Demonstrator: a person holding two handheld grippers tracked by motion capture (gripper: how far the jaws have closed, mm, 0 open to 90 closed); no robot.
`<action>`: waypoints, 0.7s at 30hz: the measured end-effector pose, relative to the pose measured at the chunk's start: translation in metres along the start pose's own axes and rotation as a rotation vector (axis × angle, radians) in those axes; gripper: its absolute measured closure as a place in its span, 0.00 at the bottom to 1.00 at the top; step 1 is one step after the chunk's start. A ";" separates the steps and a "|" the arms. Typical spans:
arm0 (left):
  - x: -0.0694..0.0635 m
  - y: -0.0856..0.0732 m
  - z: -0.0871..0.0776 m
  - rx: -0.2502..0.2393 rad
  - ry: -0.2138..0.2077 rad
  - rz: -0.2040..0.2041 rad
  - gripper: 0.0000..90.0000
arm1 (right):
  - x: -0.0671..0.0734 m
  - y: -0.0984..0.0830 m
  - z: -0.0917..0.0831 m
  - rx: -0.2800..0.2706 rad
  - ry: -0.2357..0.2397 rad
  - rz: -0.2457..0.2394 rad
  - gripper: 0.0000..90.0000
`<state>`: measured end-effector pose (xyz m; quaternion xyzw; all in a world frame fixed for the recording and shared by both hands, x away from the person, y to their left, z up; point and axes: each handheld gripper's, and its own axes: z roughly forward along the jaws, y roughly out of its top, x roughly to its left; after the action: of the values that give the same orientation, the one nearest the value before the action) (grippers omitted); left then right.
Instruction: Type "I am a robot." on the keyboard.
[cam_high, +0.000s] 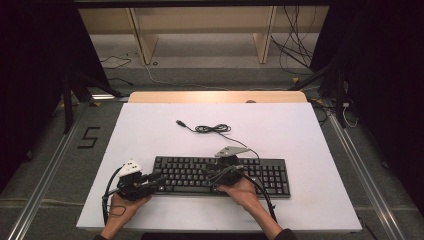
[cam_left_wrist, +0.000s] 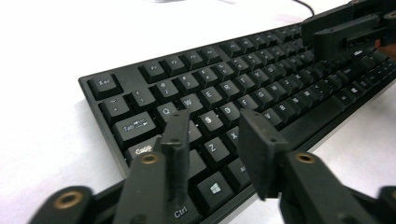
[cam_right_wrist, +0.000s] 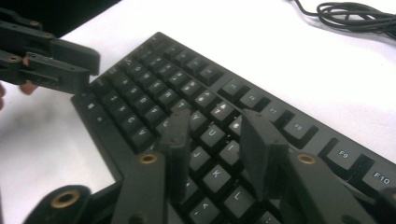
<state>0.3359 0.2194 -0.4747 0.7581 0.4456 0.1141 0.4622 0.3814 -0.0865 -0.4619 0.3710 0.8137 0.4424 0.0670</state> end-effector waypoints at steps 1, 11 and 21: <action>0.000 0.000 0.000 0.000 0.000 0.000 0.66 | 0.000 0.000 0.000 0.000 0.000 0.000 0.70; -0.002 0.002 -0.002 -0.046 -0.005 -0.010 0.41 | 0.007 0.000 -0.007 -0.008 0.041 -0.016 0.50; -0.003 0.003 -0.005 -0.085 -0.012 -0.008 0.34 | 0.015 -0.004 -0.009 -0.004 0.068 -0.032 0.50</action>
<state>0.3331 0.2192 -0.4688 0.7368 0.4406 0.1263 0.4971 0.3645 -0.0834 -0.4559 0.3425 0.8205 0.4552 0.0468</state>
